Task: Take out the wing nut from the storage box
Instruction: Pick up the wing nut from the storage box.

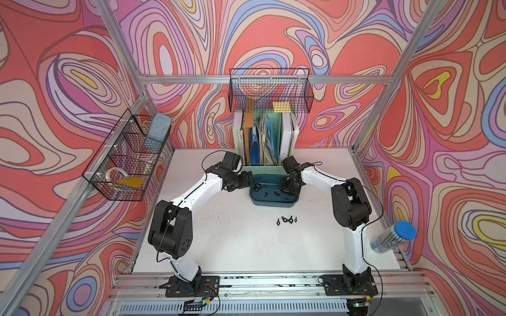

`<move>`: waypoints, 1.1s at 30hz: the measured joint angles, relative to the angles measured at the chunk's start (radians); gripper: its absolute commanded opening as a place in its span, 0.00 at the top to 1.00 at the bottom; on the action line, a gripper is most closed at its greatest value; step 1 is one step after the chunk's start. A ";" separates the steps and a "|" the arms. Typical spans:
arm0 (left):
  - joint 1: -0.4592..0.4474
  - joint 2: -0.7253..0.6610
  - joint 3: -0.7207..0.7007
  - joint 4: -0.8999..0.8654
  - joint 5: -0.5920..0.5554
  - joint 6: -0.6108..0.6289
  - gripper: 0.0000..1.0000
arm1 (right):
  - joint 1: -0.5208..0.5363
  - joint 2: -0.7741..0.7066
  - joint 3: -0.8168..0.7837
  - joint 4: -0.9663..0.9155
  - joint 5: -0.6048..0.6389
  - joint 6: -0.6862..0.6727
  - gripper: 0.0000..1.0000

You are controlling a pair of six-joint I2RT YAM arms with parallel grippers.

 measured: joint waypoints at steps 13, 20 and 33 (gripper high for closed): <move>0.000 0.000 0.010 -0.001 0.000 0.008 0.11 | -0.018 0.035 0.014 0.037 -0.052 0.008 0.79; 0.000 0.000 0.014 -0.001 0.001 0.012 0.08 | -0.019 0.036 0.017 0.039 -0.056 0.010 0.81; 0.000 0.000 0.014 -0.001 0.003 0.015 0.01 | -0.019 0.035 0.017 0.053 -0.056 0.013 0.97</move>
